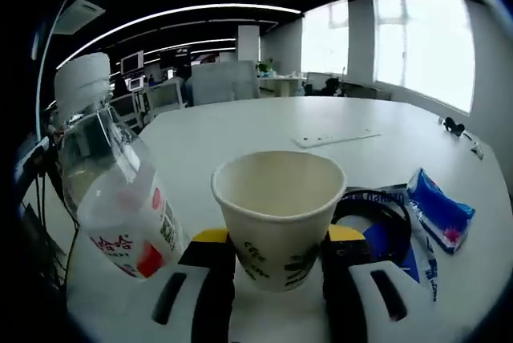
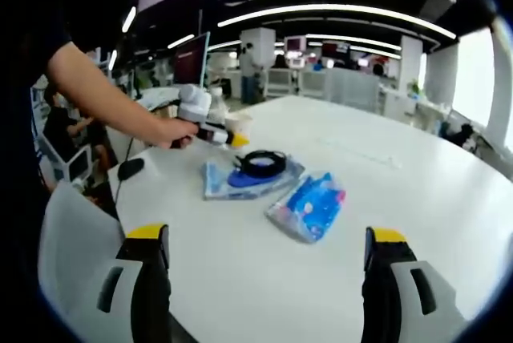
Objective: Arrange the tabletop items into an orderly group along one side of the table until the central work area is clear of visible clutter.
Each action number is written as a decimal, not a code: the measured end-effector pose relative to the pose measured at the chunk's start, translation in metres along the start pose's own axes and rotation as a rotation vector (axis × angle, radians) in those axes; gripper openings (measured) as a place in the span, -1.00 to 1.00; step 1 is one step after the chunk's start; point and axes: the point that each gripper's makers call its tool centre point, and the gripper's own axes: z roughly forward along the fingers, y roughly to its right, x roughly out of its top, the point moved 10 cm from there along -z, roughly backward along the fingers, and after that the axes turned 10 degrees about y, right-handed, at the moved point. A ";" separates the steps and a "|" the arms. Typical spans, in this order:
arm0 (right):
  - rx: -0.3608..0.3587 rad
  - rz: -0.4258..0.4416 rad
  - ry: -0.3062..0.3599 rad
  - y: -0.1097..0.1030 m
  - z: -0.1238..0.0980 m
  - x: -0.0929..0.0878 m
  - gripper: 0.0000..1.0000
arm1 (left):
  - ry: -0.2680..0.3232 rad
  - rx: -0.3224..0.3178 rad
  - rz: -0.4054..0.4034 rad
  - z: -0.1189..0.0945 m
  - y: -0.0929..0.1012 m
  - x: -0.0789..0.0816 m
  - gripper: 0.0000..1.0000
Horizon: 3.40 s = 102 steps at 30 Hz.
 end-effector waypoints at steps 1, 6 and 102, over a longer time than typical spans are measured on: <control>-0.001 0.001 -0.003 0.001 0.000 -0.001 1.00 | -0.002 0.001 0.001 0.000 0.000 -0.001 -0.17; -0.008 0.012 -0.005 0.007 -0.002 -0.004 1.00 | -0.020 0.005 0.004 0.005 0.001 -0.005 -0.17; 0.019 0.016 0.004 0.008 0.003 0.002 0.99 | -0.093 0.088 -0.045 -0.015 0.000 -0.019 -0.07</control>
